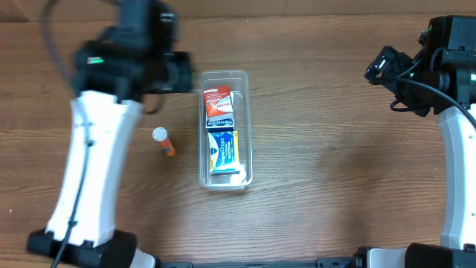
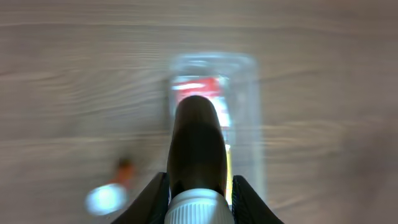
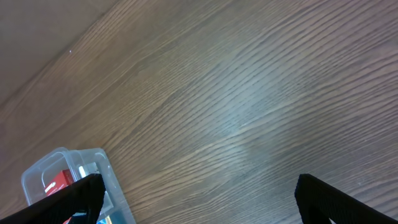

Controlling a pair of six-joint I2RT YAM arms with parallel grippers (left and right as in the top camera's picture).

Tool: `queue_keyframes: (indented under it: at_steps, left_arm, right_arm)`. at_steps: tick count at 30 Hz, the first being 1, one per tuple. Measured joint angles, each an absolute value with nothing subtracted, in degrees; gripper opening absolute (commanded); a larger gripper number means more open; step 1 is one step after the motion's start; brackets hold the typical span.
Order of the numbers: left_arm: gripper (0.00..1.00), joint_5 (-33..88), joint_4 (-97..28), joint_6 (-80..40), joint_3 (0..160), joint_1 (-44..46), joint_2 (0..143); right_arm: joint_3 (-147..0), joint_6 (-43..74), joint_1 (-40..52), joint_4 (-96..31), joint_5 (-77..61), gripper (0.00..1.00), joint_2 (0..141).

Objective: Pack container
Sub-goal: 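Carry the brown bottle into the container and release it upright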

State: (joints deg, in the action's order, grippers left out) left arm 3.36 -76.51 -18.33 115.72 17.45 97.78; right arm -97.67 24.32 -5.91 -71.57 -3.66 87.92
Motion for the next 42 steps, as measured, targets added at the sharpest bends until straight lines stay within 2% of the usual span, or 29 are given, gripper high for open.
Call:
queue_keyframes:
  at_steps: [3,7,15,16,18,20,23,28,34,39,42]
  left_arm:
    - [0.07,1.5,-74.4,-22.3,115.7,24.3,103.3]
    - [0.07,0.1,-71.3,-27.1,115.5,28.2,111.5]
    - [0.1,-1.1,-68.4,-32.8,115.4,29.2,120.8]
    - [0.13,-1.1,-68.4,-33.1,115.4,29.2,121.2]
    - [0.38,-1.1,-68.5,-33.5,115.4,29.2,121.8]
    - [0.46,-1.1,-68.5,-33.7,115.4,29.2,122.0]
    - [0.43,-0.9,-68.5,-34.2,115.4,29.2,122.0]
    - [0.45,1.5,-73.6,-31.6,119.0,28.4,122.0]
    - [0.57,1.2,-88.2,-26.3,138.6,25.6,122.2]
    - [0.53,-0.8,-93.6,-22.2,148.2,21.4,121.7]
    - [0.63,-4.1,-96.6,-19.7,148.2,19.2,121.8]
  right_arm:
    - [-97.7,24.3,-5.9,-71.5,-3.7,1.0,87.9]
    - [-97.7,24.4,-5.9,-71.6,-3.7,1.0,87.9]
    - [-97.7,24.3,-5.9,-71.6,-3.7,1.0,87.9]
    - [-97.7,24.3,-5.9,-71.6,-3.7,1.0,87.9]
    - [-97.7,24.3,-5.9,-71.5,-3.6,1.0,87.9]
    - [-97.7,24.3,-5.9,-71.6,-3.7,1.0,87.9]
    - [-97.7,24.3,-5.9,-71.5,-3.7,1.0,87.9]
    - [-97.7,24.3,-5.9,-71.6,-3.7,1.0,87.9]
    - [-97.7,24.3,-5.9,-71.6,-3.6,1.0,87.9]
    - [-97.7,24.4,-5.9,-71.5,-3.7,1.0,87.9]
    - [-97.7,24.4,-5.9,-71.5,-3.7,1.0,87.9]
